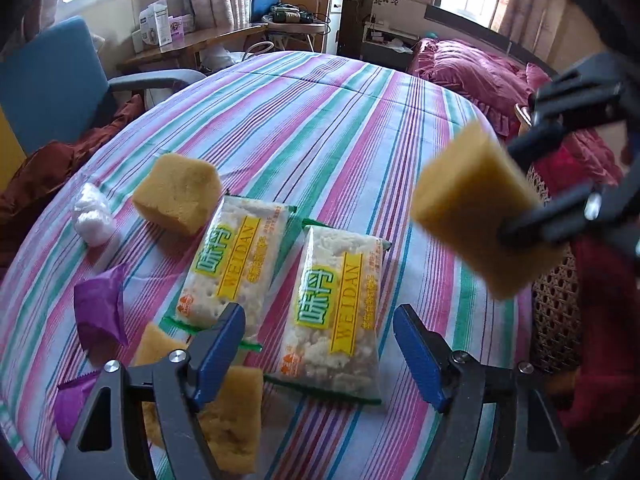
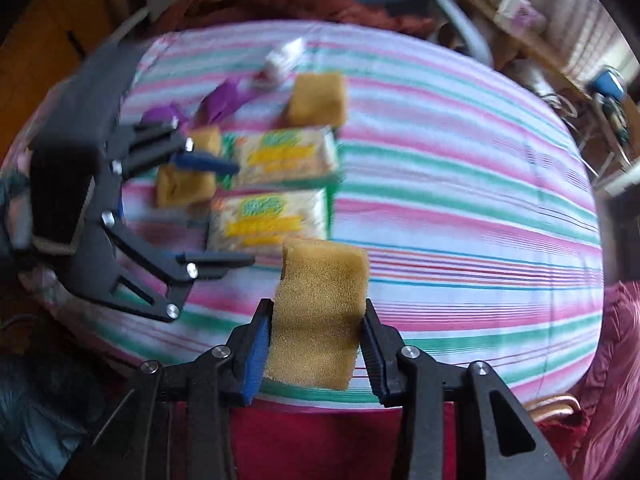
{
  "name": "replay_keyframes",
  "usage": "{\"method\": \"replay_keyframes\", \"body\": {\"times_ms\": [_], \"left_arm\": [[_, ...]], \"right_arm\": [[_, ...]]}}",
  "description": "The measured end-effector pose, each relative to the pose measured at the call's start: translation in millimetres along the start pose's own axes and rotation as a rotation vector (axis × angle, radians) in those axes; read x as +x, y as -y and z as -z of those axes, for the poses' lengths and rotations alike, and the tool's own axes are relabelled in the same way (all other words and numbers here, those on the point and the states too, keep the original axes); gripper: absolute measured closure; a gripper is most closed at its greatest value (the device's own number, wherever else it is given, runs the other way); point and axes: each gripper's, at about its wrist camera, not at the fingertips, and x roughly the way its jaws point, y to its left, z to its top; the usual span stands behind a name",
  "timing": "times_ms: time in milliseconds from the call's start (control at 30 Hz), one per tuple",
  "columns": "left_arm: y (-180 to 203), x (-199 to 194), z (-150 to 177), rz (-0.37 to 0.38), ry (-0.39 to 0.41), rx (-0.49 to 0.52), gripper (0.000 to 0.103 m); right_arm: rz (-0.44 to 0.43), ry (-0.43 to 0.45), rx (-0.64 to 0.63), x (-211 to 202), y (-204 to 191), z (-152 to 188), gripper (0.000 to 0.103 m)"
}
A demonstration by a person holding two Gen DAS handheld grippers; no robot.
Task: Organize objects
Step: 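Grasp a WEIDAN snack packet with left tool while right tool grasps yellow sponge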
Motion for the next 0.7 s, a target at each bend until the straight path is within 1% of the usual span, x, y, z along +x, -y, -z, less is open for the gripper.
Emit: {"method": "replay_keyframes", "body": {"times_ms": [67, 100, 133, 167, 200, 233, 267, 300, 367, 500, 600, 700], "left_arm": [[8, 4, -3, -0.013, -0.006, 0.029, 0.026], [14, 8, -5, -0.047, -0.018, 0.058, 0.026], [19, 13, -7, -0.076, -0.030, 0.083, 0.027], [23, 20, -8, -0.095, -0.046, 0.103, 0.031], [24, 25, -9, -0.096, -0.059, 0.101, 0.032], [23, 28, -9, -0.090, -0.066, 0.086, 0.036], [19, 27, -9, -0.066, -0.056, 0.042, 0.052], [15, 26, -8, -0.058, -0.055, 0.007, 0.056], [9, 21, -4, -0.076, -0.051, -0.039, 0.057], [2, -4, 15, -0.073, -0.014, -0.126, 0.058], [-1, -35, 27, -0.095, 0.039, -0.195, 0.058], [-10, -73, 44, -0.118, 0.092, -0.282, 0.058]], "right_arm": [[0.018, 0.038, 0.049, -8, 8, 5, 0.062], [0.014, 0.049, 0.066, -10, 10, 1, 0.062], [0.009, 0.060, 0.077, -11, 8, -1, 0.062], [0.004, 0.075, 0.084, -12, 6, -2, 0.062], [-0.002, 0.087, 0.089, -14, 4, 0, 0.062], [-0.008, 0.099, 0.092, -16, 2, 2, 0.062], [-0.006, 0.113, 0.097, -19, 1, 4, 0.062], [0.001, 0.125, 0.102, -21, 1, 4, 0.062], [0.007, 0.155, 0.119, -24, -2, 4, 0.062], [0.002, 0.213, 0.152, -34, -3, 4, 0.062], [-0.022, 0.251, 0.159, -43, -11, 2, 0.062], [-0.067, 0.294, 0.137, -48, -30, -5, 0.062]]}}
